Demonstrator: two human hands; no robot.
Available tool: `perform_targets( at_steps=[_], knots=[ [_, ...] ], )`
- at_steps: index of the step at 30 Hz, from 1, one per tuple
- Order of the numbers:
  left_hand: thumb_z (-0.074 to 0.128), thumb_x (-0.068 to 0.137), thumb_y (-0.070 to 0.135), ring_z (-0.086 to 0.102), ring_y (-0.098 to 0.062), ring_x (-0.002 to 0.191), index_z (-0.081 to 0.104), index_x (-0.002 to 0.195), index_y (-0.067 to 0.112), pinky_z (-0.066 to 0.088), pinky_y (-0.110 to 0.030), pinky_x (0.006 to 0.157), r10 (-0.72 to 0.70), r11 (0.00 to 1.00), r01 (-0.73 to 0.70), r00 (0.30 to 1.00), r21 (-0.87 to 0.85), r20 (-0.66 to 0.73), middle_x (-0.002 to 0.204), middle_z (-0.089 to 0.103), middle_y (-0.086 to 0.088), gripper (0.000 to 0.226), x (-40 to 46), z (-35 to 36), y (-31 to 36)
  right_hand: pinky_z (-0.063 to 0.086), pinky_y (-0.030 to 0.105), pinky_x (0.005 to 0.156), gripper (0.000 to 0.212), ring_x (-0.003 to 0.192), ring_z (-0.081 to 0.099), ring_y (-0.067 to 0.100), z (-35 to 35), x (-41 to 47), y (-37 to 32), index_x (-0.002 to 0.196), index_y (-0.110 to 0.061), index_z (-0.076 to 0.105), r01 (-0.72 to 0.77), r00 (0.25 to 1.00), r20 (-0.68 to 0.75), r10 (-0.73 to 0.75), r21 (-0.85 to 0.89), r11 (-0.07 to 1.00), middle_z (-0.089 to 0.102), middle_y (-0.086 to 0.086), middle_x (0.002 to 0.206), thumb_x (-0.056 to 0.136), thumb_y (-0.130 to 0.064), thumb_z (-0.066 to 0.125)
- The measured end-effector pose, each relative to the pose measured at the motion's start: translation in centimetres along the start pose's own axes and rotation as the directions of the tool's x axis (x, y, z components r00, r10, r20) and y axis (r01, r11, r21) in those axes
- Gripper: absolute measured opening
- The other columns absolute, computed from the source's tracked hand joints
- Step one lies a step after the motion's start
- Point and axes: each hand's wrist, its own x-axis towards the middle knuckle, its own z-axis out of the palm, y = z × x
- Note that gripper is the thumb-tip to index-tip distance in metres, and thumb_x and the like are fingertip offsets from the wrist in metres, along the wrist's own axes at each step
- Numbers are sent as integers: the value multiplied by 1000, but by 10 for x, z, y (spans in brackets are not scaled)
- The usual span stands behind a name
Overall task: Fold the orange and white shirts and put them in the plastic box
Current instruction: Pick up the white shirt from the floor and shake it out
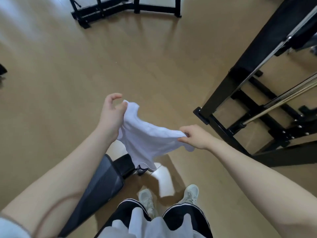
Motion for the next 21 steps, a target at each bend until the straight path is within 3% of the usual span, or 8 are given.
perform_targets(
  at_steps=[3,5,6,9,11,15,18,21],
  knots=[
    [43,88,0,49,-3,57,60,111,25,39,-11,55,-6,964,-89,935,249,354,73,54,3,37,-20,20,-12,23,21,48,39,52,35,7,-2,-1,-25,56,-25,35,87,994,-80,-81,76,993,38,-8,54,89,-14,52],
    [53,88,8,57,-2,84,62,110,20,44,-16,77,-35,931,-180,824,318,566,99,63,5,26,-32,32,-20,25,22,50,33,54,36,8,-3,-2,-41,59,-22,41,132,989,-82,-125,97,986,40,-5,57,88,-13,51],
    [58,87,13,57,-5,88,63,107,16,43,-18,79,-38,899,-247,778,362,627,100,63,4,21,-35,38,-25,27,25,53,26,56,37,10,-4,-2,-46,62,-18,46,150,986,-81,-142,97,984,43,-3,60,87,-13,52],
    [60,82,20,49,-13,66,61,80,5,35,-27,61,14,813,-372,782,448,624,70,55,-1,16,-33,51,-37,29,21,55,14,62,41,9,-6,-9,-50,73,-18,51,163,981,-120,-152,89,983,47,-6,64,86,-17,56],
    [61,84,18,41,-12,60,56,67,13,29,-27,58,26,848,-328,810,417,585,62,48,1,19,-31,55,-39,28,19,54,18,66,41,11,-9,-17,-41,73,-21,47,134,975,-189,-120,67,989,45,-9,66,86,-20,60],
    [64,83,10,51,-12,62,61,66,20,37,-22,55,-37,972,-112,798,208,602,73,58,-5,20,-38,56,-34,41,28,71,18,85,47,17,-7,-36,-6,75,-17,48,67,950,-314,-4,191,979,48,3,90,81,-11,65],
    [66,81,7,55,-10,57,62,63,23,39,-17,46,-89,985,-28,760,170,643,77,61,-7,24,-46,63,-34,37,24,59,18,74,48,17,3,-47,11,75,-17,49,14,907,-389,161,410,912,53,4,84,81,-3,57],
    [67,81,8,56,-6,51,62,70,17,38,-16,44,-122,983,-1,741,182,661,65,64,1,15,-55,74,-38,38,16,57,21,69,48,14,7,-52,18,96,-12,59,-4,855,-446,264,505,863,54,-4,77,81,1,52]
  ],
)
